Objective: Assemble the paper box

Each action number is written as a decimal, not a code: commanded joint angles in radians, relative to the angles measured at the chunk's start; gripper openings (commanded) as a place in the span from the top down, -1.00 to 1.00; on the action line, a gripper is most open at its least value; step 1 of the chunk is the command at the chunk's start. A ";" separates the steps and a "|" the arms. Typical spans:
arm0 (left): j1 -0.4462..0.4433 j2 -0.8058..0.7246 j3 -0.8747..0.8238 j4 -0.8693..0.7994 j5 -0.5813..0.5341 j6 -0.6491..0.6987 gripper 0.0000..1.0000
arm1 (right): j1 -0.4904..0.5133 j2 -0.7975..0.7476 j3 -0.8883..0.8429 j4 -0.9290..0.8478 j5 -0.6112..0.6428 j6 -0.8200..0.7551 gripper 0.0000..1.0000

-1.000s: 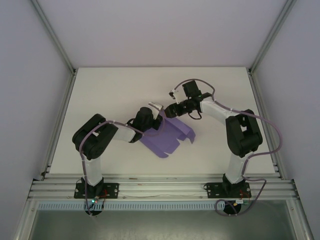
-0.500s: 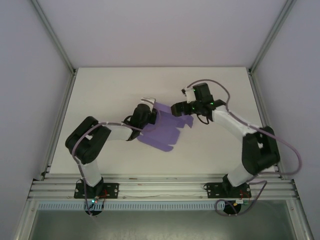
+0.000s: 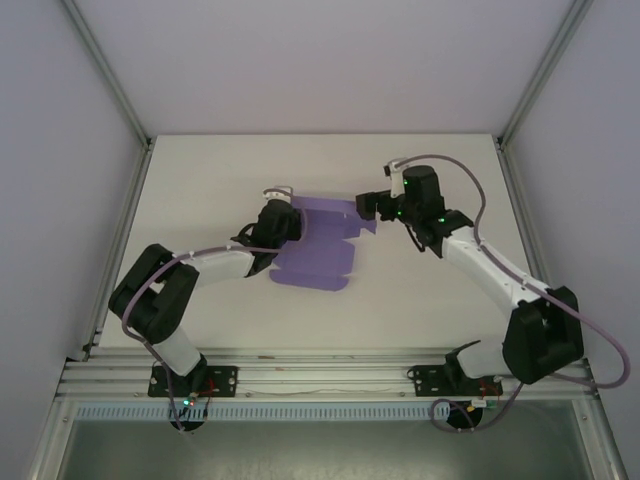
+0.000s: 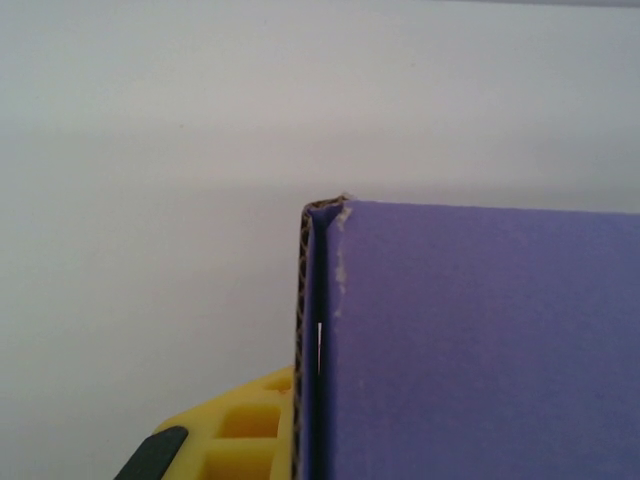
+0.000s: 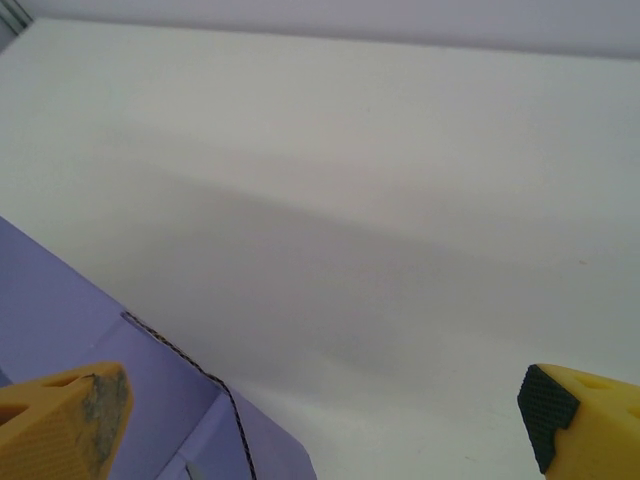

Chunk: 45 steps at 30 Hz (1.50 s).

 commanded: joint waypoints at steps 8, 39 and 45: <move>0.005 -0.019 0.081 -0.093 0.006 -0.086 1.00 | 0.086 0.197 0.027 0.204 0.103 -0.012 -1.00; 0.085 -0.091 0.100 -0.200 -0.008 -0.145 1.00 | 0.129 0.029 -0.054 0.123 0.413 0.140 -0.99; 0.090 -0.107 0.096 -0.199 0.006 -0.152 1.00 | 0.116 0.000 -0.097 0.114 0.406 0.172 -1.00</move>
